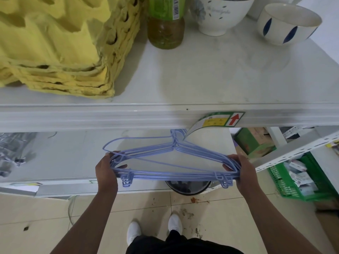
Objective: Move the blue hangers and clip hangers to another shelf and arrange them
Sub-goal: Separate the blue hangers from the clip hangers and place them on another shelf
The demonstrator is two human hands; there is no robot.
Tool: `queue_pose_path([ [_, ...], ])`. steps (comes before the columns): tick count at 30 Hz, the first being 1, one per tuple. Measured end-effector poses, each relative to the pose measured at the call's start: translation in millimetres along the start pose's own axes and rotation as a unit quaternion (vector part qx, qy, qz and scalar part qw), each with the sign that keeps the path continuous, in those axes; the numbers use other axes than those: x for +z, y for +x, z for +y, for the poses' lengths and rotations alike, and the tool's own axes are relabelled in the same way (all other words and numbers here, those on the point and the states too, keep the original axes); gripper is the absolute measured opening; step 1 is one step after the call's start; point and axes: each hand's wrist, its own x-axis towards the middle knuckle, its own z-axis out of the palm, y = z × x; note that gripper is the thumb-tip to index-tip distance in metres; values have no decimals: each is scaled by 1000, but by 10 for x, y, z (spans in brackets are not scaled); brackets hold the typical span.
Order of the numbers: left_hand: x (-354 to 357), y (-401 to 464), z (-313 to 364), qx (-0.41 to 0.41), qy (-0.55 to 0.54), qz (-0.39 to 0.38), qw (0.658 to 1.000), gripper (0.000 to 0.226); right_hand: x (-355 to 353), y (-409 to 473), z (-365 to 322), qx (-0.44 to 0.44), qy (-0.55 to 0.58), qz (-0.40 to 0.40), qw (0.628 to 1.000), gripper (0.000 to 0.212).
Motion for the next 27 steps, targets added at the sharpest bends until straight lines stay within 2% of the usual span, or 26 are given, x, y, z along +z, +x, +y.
queue_pose_path([
  [7,-39,161,-69,-42,17,6,999,22,8,23,19,2,-37,-34,999,33],
  [11,-73,216,-92,-29,27,-29,999,22,-52,76,21,-25,-107,-99,989,66],
  [12,-75,211,-89,-26,29,-35,999,23,-58,83,25,-29,-111,-101,988,68],
  [13,-77,221,-100,-26,29,-42,998,25,-69,99,38,-33,-112,-97,988,62],
  [16,-71,216,-97,-28,8,-65,997,24,-97,141,68,-40,-91,-76,992,22],
  [22,-53,190,-22,-77,-43,-77,993,39,-175,168,118,-14,-37,-53,998,23],
  [24,-40,190,-23,-71,-40,-58,995,30,-173,169,117,-12,-34,-52,998,21],
  [26,-30,191,-30,-40,-30,-59,997,9,-147,161,107,-15,-32,-52,998,17],
  [27,-24,195,-42,-26,-20,-62,998,13,-139,164,103,-16,-30,-49,998,17],
])
